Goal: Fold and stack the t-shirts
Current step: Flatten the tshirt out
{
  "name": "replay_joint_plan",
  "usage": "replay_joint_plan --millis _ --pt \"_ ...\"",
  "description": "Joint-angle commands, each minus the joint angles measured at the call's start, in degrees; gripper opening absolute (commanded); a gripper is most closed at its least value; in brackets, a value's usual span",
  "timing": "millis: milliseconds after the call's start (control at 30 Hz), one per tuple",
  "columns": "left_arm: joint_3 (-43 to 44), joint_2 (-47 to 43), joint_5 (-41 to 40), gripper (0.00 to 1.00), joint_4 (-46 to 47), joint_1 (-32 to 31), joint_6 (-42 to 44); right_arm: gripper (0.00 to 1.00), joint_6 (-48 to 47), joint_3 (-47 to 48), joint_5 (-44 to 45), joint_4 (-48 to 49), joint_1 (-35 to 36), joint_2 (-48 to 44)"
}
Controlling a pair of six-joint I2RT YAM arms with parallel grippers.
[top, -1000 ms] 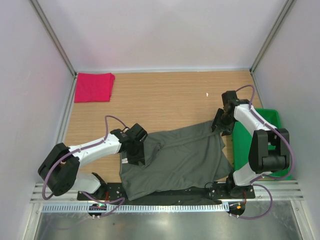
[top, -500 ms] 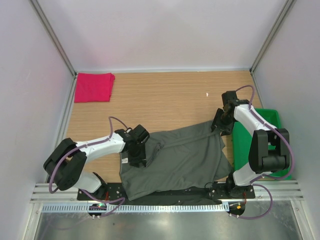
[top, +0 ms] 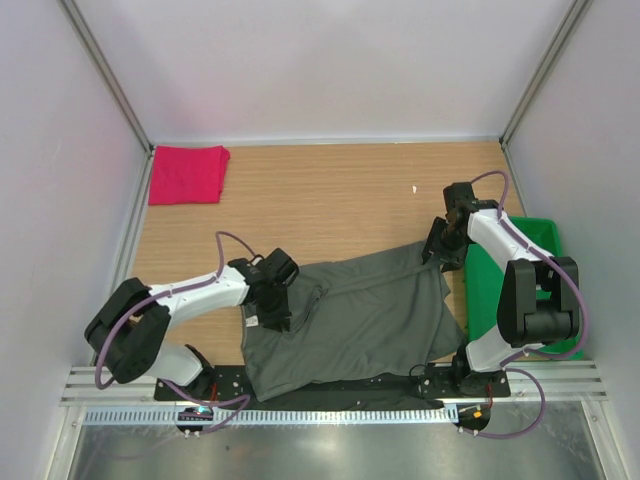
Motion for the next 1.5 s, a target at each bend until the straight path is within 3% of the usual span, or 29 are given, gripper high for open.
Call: replay_joint_plan --millis 0,100,367,1167,1467 --pt "0.6 -3.2 -3.3 0.25 1.0 0.0 -0.8 0.55 -0.5 0.0 -0.3 0.8 0.1 -1.6" --pt "0.7 -1.2 -1.4 0.31 1.6 0.2 -0.2 0.55 -0.5 0.2 -0.3 0.6 0.1 -1.7" --pt "1.6 -0.4 -0.6 0.27 2.1 0.2 0.7 0.55 -0.6 -0.5 0.0 0.7 0.1 -2.2" --pt "3.2 -2.9 -0.6 0.32 1.4 -0.2 1.1 0.55 -0.8 -0.3 -0.4 0.7 0.2 -1.6" --pt "1.2 2.6 2.6 0.34 5.2 -0.2 1.9 0.55 -0.4 -0.8 -0.5 1.3 0.1 -1.0"
